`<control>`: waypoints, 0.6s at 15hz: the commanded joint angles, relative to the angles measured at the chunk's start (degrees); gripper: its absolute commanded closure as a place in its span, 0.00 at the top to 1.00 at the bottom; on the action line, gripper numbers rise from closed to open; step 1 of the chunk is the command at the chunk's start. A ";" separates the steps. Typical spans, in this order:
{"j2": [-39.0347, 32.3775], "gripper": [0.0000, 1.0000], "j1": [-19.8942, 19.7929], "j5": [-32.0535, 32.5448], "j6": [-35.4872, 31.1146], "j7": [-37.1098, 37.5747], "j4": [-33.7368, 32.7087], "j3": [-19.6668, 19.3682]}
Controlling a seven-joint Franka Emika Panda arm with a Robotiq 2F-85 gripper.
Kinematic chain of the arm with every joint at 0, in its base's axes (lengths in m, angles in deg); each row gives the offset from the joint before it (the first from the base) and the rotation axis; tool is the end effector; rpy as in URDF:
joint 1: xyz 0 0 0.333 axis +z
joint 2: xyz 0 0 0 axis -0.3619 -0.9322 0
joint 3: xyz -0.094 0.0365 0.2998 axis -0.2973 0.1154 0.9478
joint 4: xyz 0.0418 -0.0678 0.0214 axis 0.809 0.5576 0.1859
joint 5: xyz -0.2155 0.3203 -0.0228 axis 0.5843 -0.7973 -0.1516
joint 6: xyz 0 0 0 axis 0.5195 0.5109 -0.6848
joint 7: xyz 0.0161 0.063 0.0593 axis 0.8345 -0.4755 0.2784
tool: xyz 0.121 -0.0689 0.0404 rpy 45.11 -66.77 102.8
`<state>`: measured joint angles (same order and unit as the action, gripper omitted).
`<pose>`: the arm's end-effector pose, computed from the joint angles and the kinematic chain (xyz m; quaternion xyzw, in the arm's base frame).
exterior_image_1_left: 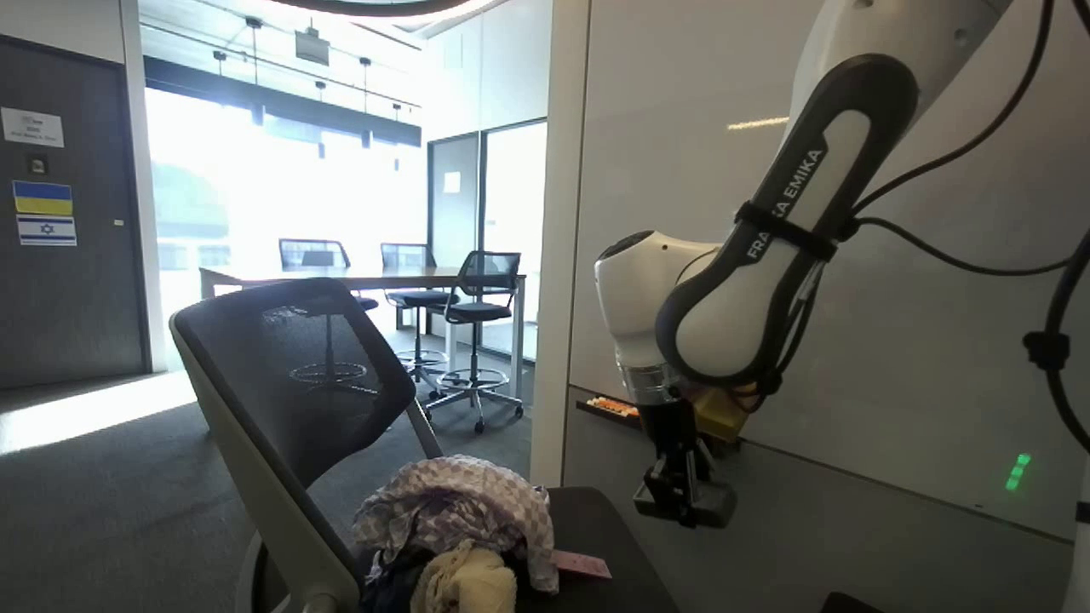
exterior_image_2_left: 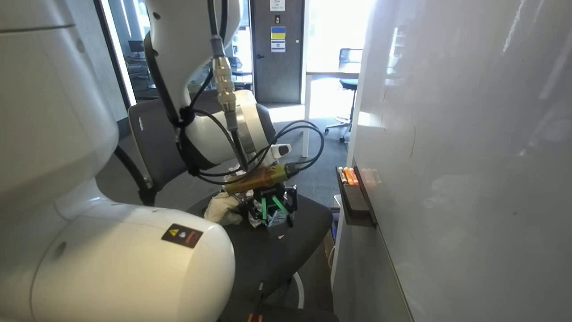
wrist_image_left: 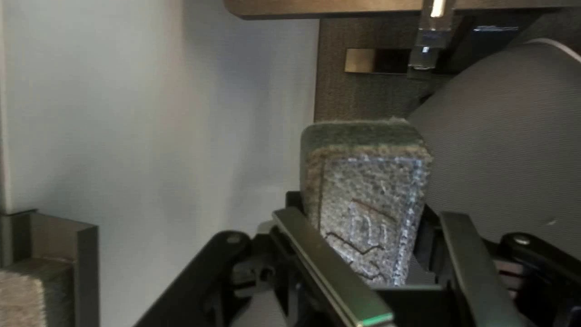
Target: Use the duster to erase the markings on the board
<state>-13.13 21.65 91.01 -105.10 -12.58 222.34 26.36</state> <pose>0.3625 -0.0704 0.2074 0.9798 0.0477 -0.0828 0.1754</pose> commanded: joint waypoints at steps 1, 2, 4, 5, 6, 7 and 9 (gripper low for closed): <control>-2.90 0.32 -1.51 -6.85 -8.45 -4.59 2.11 2.55; -5.41 0.32 -1.33 -8.71 -10.94 -5.29 0.97 3.14; -7.29 0.32 -1.57 -7.10 -16.35 -3.22 1.60 3.96; -8.35 0.32 -1.60 -5.98 -18.54 -2.69 1.60 3.96; -9.38 0.32 -1.44 -6.54 -20.16 -2.05 1.60 3.93; -10.61 0.32 -1.14 -9.16 -21.19 -3.44 1.59 4.14; -13.11 0.32 -0.99 -11.52 -22.98 -4.81 1.59 4.02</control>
<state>-22.87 21.30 83.00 -124.40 -15.50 223.97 29.64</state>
